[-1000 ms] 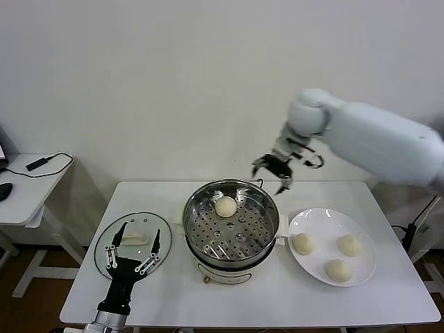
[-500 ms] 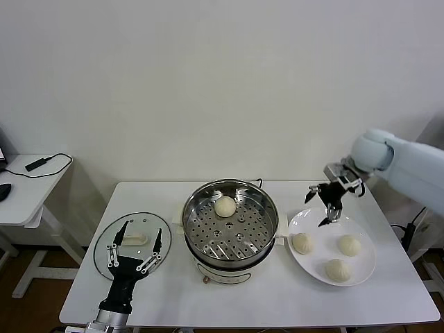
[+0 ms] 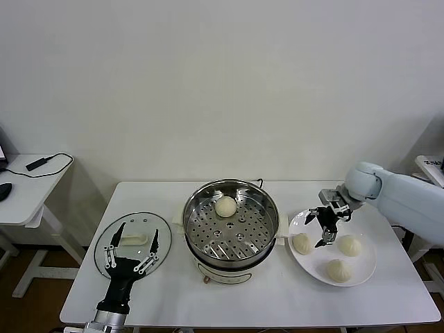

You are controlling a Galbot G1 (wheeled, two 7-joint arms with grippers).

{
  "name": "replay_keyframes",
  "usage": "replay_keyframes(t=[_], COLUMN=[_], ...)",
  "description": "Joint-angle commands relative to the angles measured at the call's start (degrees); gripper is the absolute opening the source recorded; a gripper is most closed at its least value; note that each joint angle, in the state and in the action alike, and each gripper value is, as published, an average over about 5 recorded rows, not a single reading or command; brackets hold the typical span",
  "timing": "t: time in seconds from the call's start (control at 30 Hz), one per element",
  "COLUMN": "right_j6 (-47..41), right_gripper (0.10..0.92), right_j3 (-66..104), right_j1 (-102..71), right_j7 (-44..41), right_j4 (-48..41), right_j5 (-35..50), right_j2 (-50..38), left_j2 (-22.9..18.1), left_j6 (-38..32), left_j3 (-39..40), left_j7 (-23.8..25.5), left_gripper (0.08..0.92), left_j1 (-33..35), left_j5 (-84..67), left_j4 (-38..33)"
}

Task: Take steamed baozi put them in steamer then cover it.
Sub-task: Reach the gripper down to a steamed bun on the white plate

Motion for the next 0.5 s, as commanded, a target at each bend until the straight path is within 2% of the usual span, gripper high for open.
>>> replay_keyframes(t=[0.03, 0.33, 0.5], right_j6=[-0.82, -0.7, -0.73], right_gripper=[0.823, 0.816, 0.759], right_j3=[1.31, 2.12, 2.16], right_j1=[-3.42, -4.37, -4.55], right_j7=[1.09, 1.48, 1.51], right_j4=[-1.3, -2.5, -2.42], right_j5=[-0.53, -1.38, -1.34], right_j2=[0.95, 2.36, 2.57], left_j2=[-0.02, -0.07, -0.1], left_j6=[-0.11, -0.21, -0.28], left_j3=[-0.09, -0.29, -0.3], left_j7=[0.03, 0.03, 0.02], left_gripper=[0.823, 0.823, 0.823], left_j1=[0.06, 0.23, 0.23], left_j5=[0.01, 0.0, -0.01], left_j4=[0.05, -0.15, -0.05])
